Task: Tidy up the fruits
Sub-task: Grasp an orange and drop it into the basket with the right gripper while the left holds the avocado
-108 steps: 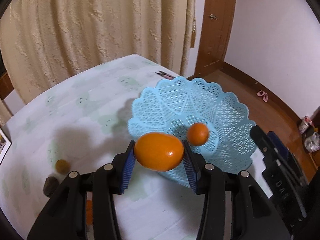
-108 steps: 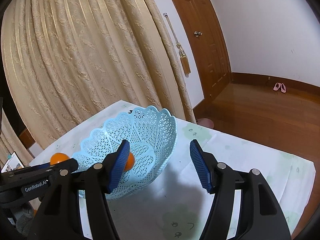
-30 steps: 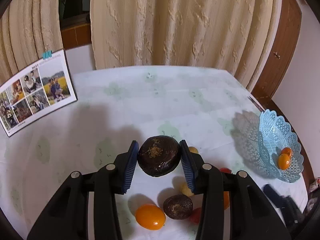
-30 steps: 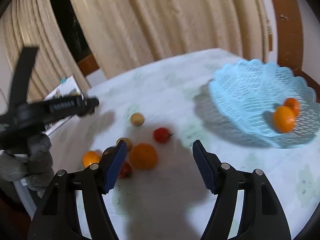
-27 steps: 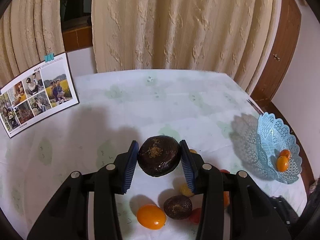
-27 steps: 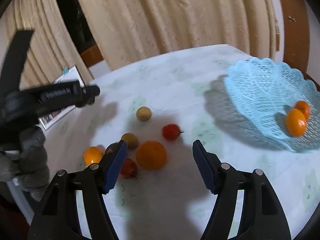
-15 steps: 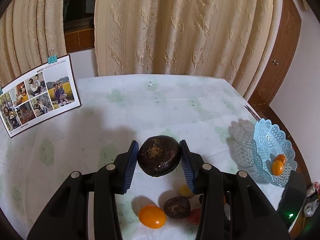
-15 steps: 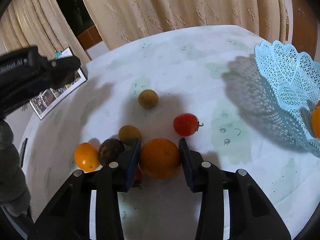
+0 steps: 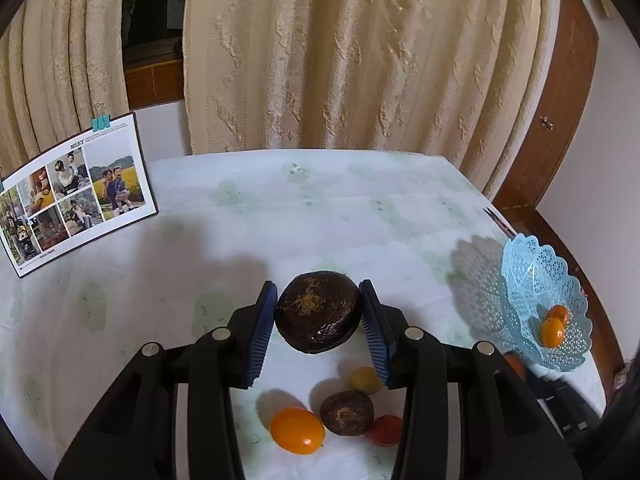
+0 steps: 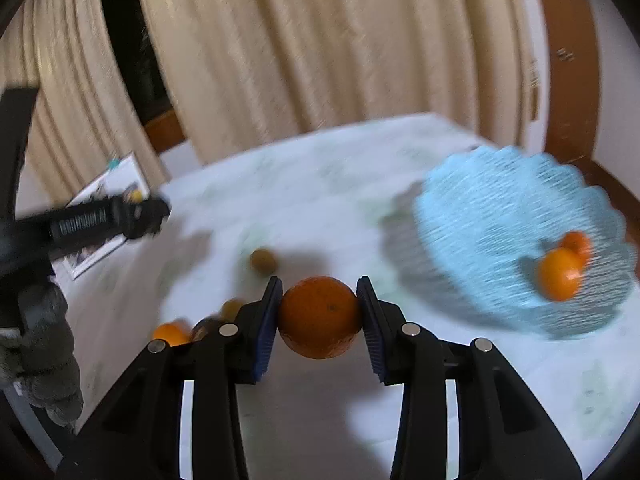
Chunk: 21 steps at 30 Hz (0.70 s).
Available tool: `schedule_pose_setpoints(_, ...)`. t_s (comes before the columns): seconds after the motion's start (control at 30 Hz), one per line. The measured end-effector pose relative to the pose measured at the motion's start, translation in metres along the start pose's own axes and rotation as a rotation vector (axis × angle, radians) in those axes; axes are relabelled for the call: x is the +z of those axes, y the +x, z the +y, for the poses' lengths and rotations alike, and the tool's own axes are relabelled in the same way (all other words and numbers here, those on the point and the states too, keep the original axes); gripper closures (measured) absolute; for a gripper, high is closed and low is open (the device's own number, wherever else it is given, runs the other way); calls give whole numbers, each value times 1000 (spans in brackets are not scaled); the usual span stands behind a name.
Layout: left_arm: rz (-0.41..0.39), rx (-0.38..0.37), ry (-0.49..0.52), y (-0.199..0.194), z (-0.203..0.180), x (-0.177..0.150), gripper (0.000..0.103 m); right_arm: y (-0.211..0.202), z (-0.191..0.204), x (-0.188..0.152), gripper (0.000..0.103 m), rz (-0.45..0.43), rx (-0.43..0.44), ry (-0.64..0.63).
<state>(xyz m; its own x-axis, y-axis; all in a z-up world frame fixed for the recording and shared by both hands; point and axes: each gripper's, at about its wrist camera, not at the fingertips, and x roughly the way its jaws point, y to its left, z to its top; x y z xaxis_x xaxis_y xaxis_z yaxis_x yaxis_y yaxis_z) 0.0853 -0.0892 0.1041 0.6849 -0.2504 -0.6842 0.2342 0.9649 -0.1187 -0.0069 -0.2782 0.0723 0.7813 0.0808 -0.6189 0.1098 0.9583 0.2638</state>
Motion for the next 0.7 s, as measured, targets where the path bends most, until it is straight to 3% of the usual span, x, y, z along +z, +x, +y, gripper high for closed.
schedule_pose_setpoints(0.1,5,1,19,1,-8,-4,61,-17,-24,3,63,-59,-70,29)
schedule_pose_setpoints(0.4,-14,-6,74,-5,-31,-9,60,-34,-96,10,63,-105,-198,146)
schedule_pose_setpoints(0.63,-31,-32,126,-10,-58,-8,60,-27,-126,4,62,-95,-226,214)
schedule_pose_setpoints(0.7,-30,-38,139,-10,-66,-8,60,-29,-131,2,52,-105,-216,234)
